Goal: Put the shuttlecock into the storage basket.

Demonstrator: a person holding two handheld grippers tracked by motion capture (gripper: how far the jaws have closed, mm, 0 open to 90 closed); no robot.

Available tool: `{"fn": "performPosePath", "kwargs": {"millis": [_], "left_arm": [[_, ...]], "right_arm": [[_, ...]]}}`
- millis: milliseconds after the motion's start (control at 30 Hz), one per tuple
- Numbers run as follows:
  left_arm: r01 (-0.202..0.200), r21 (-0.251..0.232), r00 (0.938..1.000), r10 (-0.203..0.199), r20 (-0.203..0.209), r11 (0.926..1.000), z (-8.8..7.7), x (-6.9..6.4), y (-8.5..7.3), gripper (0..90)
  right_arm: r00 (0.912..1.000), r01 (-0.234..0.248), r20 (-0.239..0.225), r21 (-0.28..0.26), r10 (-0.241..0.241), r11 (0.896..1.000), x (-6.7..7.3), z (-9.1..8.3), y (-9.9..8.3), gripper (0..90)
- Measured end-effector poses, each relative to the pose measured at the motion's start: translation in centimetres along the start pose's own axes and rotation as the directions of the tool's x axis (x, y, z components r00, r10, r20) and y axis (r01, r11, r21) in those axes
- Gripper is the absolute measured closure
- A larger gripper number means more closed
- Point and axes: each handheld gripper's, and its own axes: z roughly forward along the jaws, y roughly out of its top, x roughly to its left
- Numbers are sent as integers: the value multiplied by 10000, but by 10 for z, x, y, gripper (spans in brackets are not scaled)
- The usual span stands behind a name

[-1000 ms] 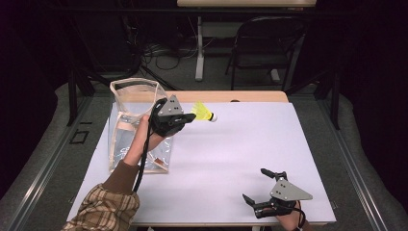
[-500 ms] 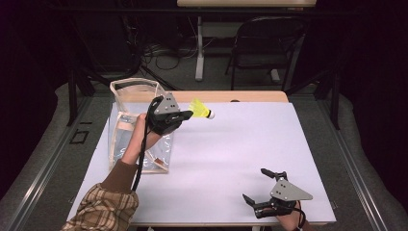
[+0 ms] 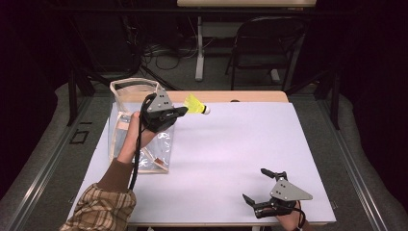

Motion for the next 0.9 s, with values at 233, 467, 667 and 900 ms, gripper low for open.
{"fn": "performPosePath", "kwargs": {"millis": [233,467,667,900], "left_arm": [[61,-49,9999,-62,-120,10000,-4,4,-1,900],[135,-112,9995,-138,-280,9998,-9,7,-3,900],[160,-149,9989,-167,-439,9998,-12,10,-3,900],[137,-251,9977,-154,-666,9996,-19,14,-1,900]], "right_arm": [[10000,-15,2,7,15,10000,0,0,0,0],[10000,-31,-7,26,31,10000,0,0,0,0],[10000,-18,-3,39,18,10000,0,0,0,0],[10000,-6,32,44,6,10000,0,0,0,0]]}}
